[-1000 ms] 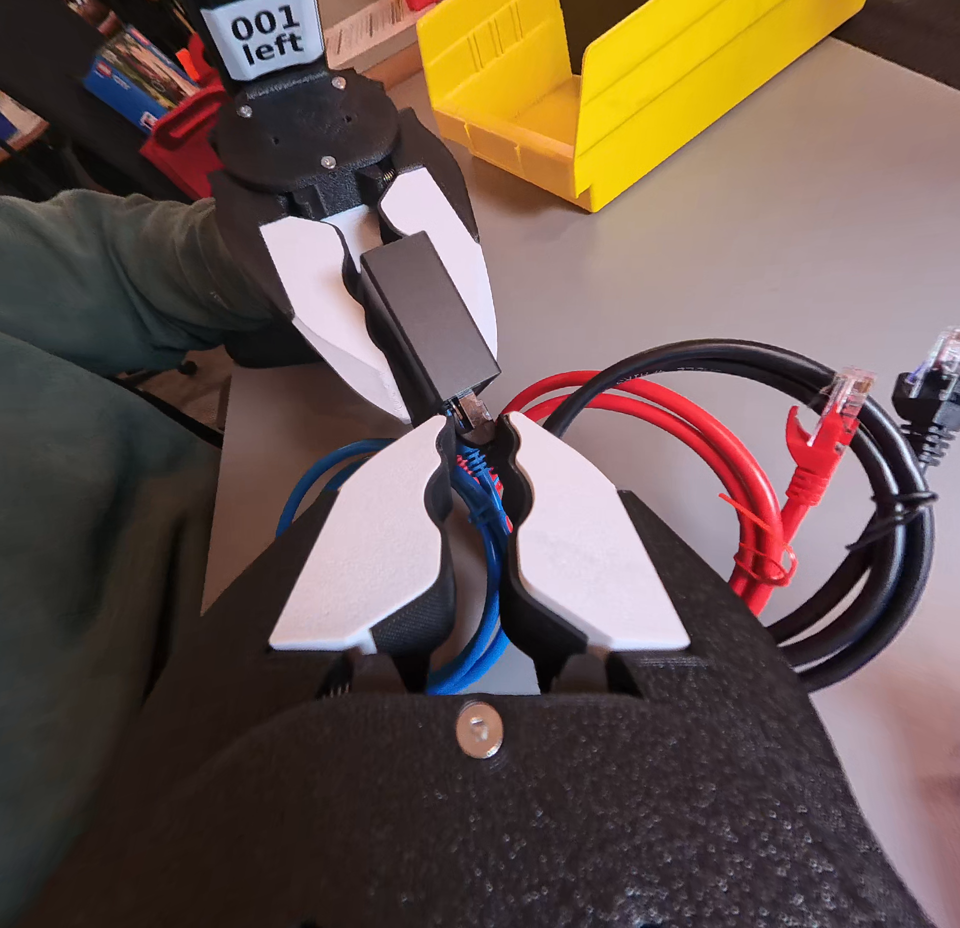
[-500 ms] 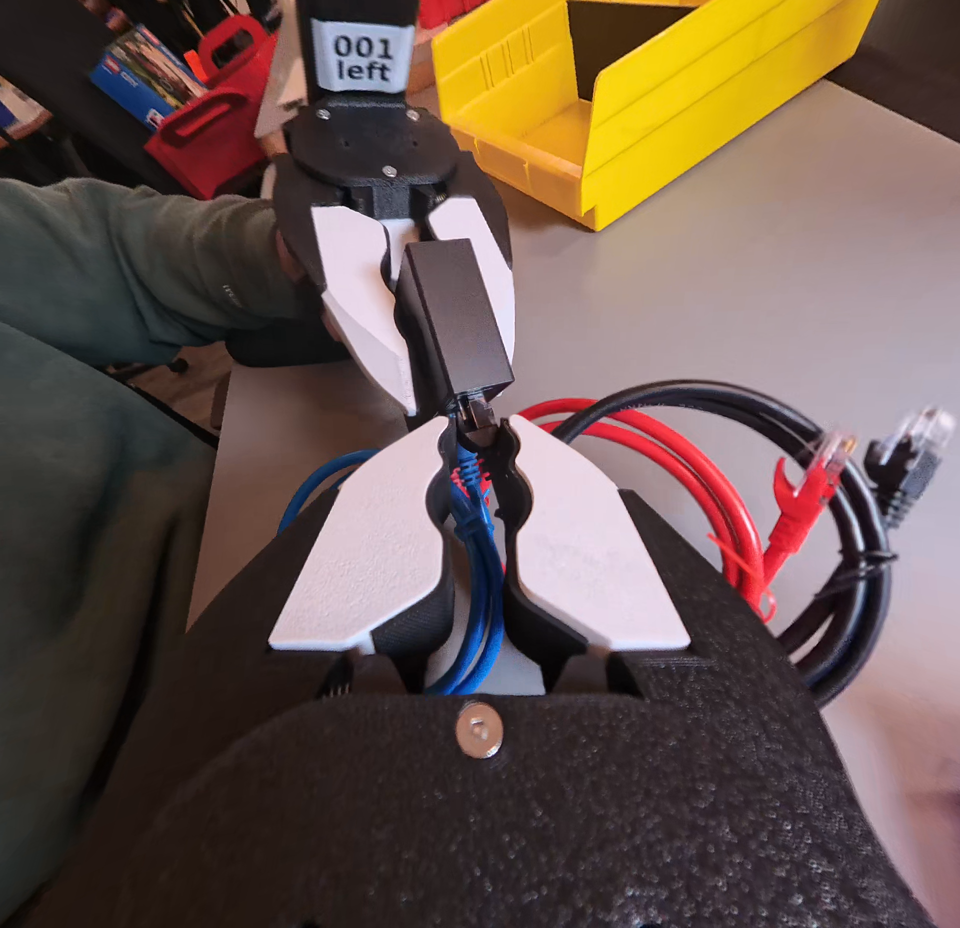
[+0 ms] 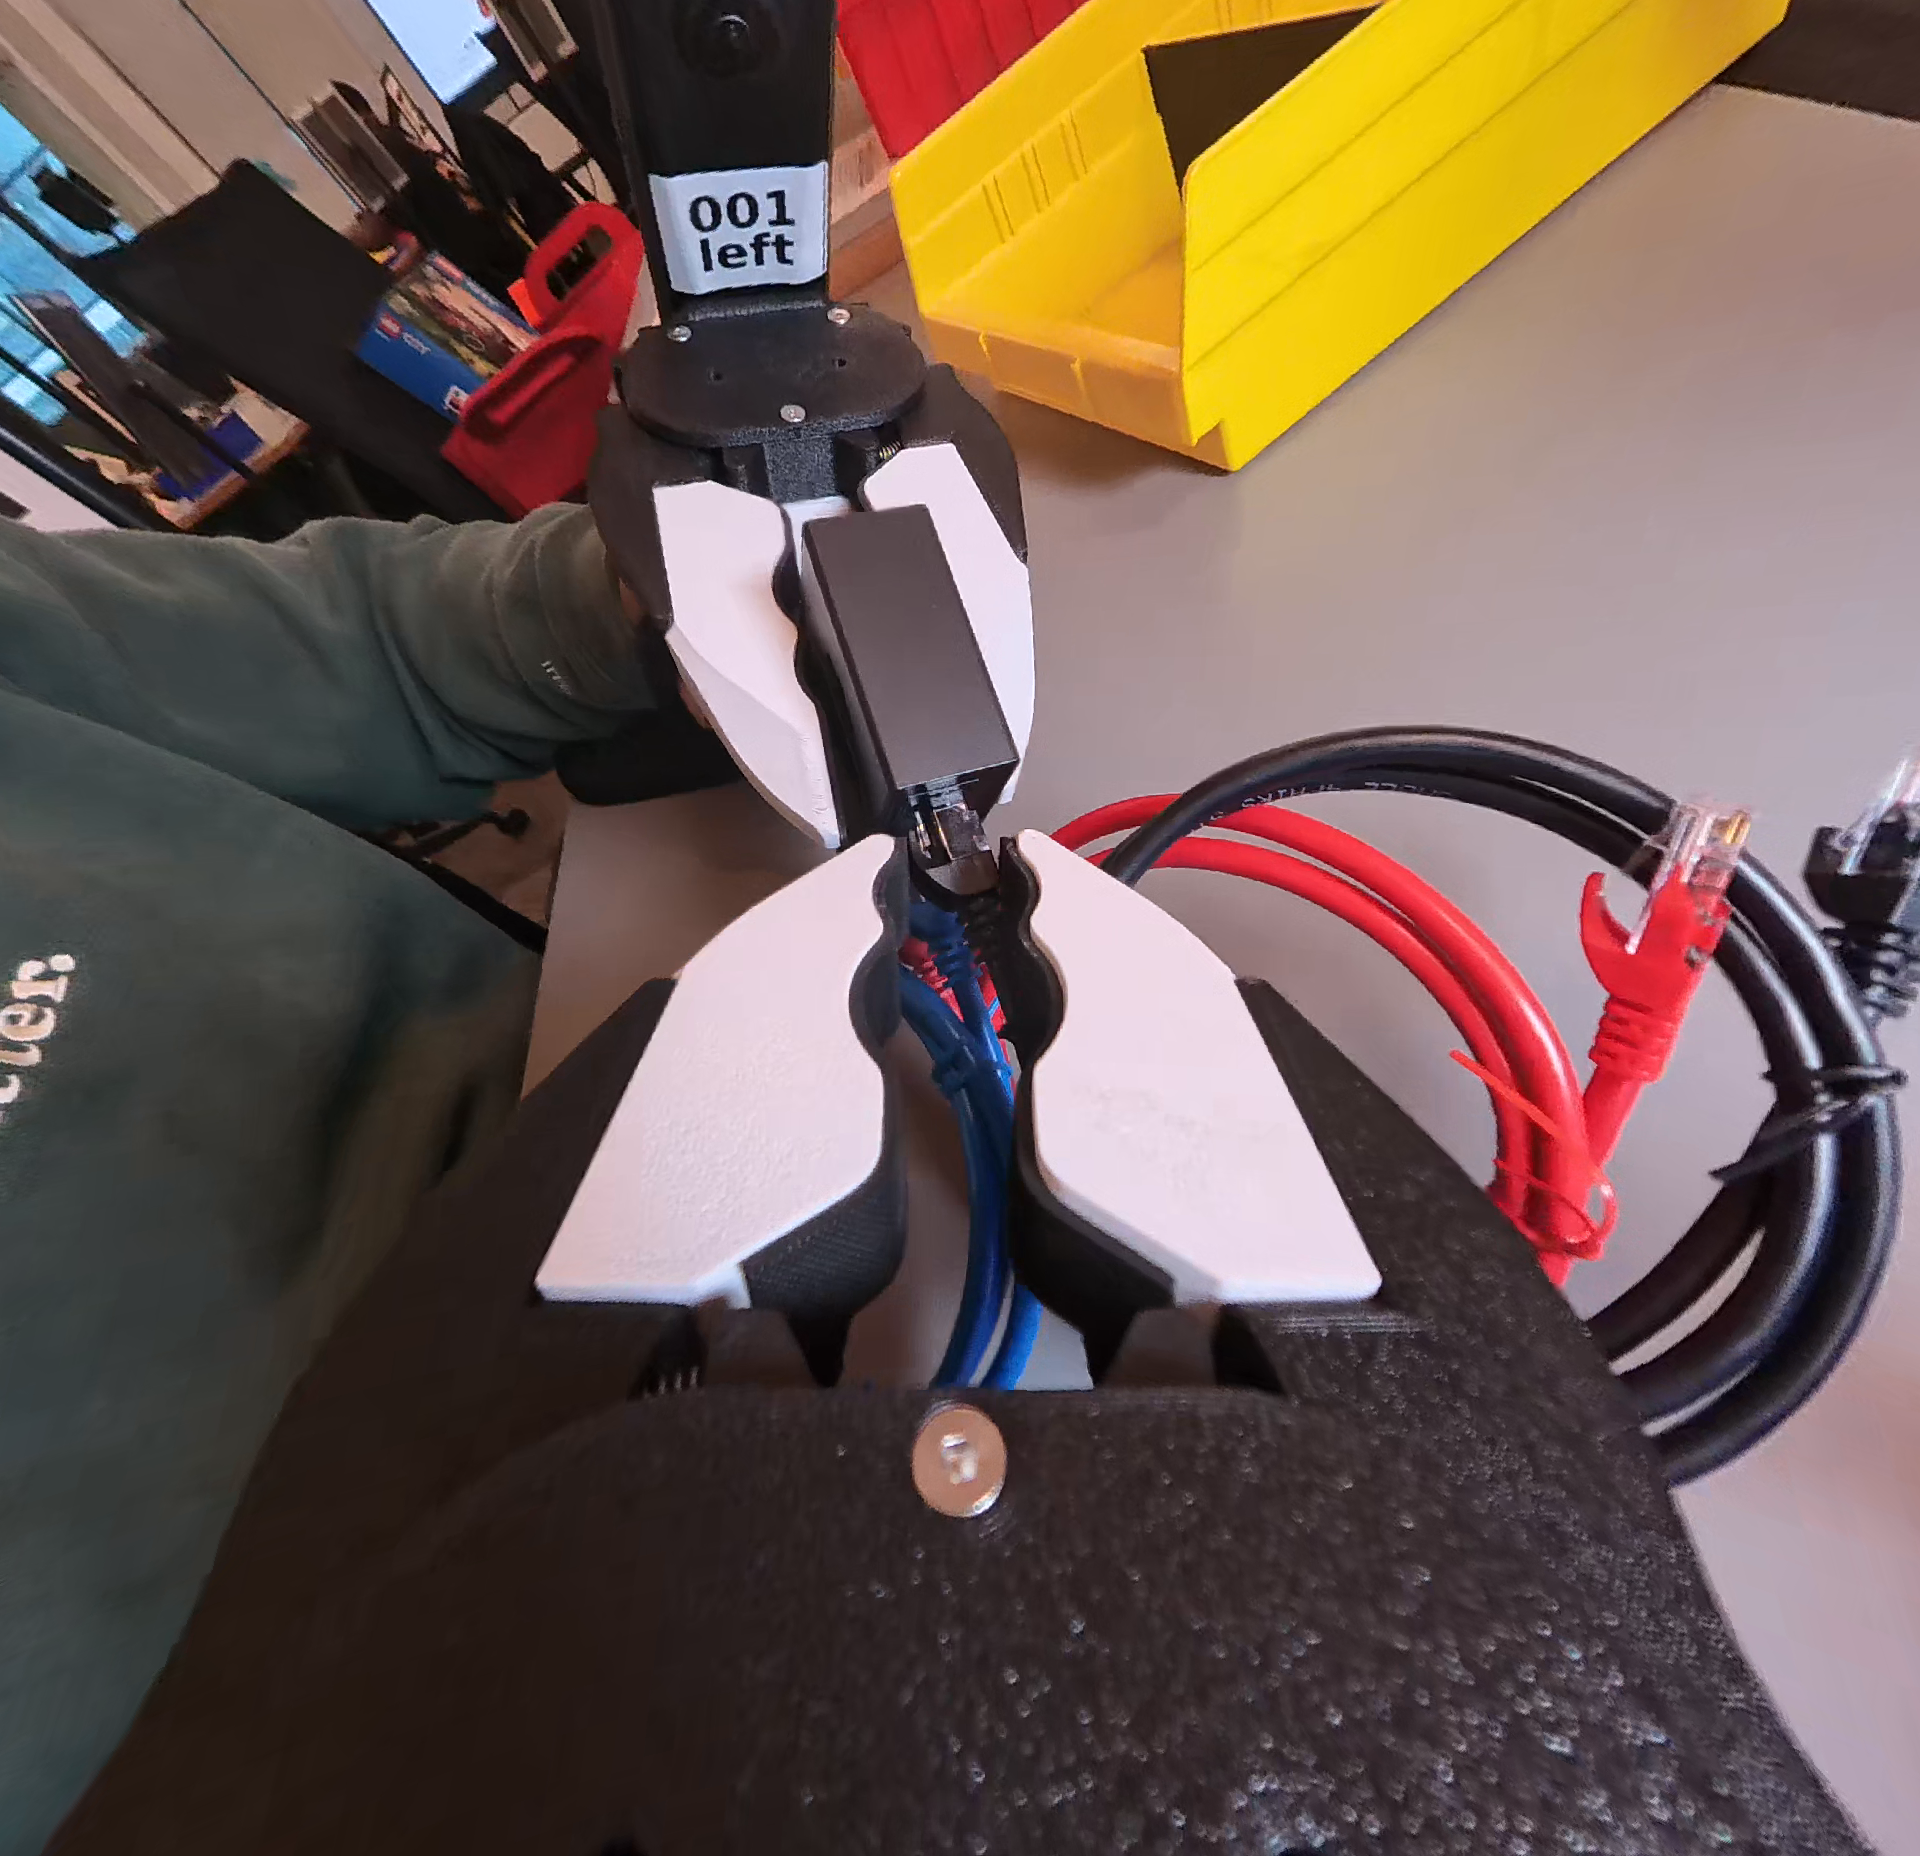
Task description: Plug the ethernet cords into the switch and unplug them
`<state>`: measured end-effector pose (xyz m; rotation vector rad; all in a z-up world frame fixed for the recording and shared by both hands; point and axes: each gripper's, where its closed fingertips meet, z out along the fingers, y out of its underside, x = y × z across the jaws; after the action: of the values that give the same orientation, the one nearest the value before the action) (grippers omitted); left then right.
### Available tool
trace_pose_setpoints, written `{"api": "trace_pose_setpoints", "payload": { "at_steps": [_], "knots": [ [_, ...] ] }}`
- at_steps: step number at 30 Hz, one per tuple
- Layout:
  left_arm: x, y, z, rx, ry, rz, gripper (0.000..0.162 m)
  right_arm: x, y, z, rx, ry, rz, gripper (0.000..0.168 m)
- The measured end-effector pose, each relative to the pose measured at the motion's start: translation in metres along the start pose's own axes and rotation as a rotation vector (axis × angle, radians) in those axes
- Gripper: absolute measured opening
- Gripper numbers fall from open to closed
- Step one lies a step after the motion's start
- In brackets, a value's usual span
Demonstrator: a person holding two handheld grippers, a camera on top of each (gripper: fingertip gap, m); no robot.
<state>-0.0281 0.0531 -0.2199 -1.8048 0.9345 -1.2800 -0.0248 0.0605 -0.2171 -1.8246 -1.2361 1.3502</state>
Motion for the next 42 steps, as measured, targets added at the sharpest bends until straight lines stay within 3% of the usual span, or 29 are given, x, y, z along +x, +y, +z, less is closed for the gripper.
{"api": "trace_pose_setpoints", "payload": {
  "at_steps": [4,7,14,15,16,17,18,21,27,36,42],
  "knots": [
    [-0.002,0.0,-0.001,-0.001,-0.033,0.02,0.031,0.003,-0.002,0.001,0.015,0.012,0.058,0.015],
    [-0.005,-0.001,-0.002,-0.005,-0.077,0.035,0.031,0.008,-0.002,0.003,-0.012,0.118,0.009,0.016],
    [-0.004,-0.007,-0.002,0.014,-0.158,0.133,0.031,0.01,-0.005,0.0,-0.017,0.183,-0.05,0.016],
    [-0.001,-0.011,-0.005,0.032,-0.134,0.148,0.032,0.024,-0.001,-0.007,-0.037,0.288,-0.062,0.015],
    [0.027,-0.028,-0.011,0.138,0.025,0.125,0.031,0.056,0.009,-0.022,-0.092,0.486,-0.146,0.015],
    [0.046,-0.039,-0.014,0.171,0.073,0.148,0.031,0.049,0.013,-0.023,-0.039,0.38,-0.06,0.014],
    [0.047,-0.04,-0.013,0.147,0.006,0.21,0.031,0.017,-0.001,-0.02,0.082,0.197,0.005,0.013],
    [0.023,-0.04,-0.025,0.168,0.022,0.087,0.031,-0.012,-0.021,-0.025,0.055,0.278,-0.258,0.013],
    [-0.004,-0.03,-0.037,0.155,0.066,-0.072,0.03,0.002,-0.05,-0.082,0.175,0.303,-0.235,0.014],
    [-0.011,-0.018,-0.027,0.122,0.072,-0.144,0.03,0.073,-0.092,-0.187,-0.019,0.659,-0.327,0.014],
    [-0.016,-0.015,-0.026,0.121,0.071,-0.181,0.03,0.155,-0.075,-0.2,-0.139,0.753,-0.039,0.014]
  ]
}}
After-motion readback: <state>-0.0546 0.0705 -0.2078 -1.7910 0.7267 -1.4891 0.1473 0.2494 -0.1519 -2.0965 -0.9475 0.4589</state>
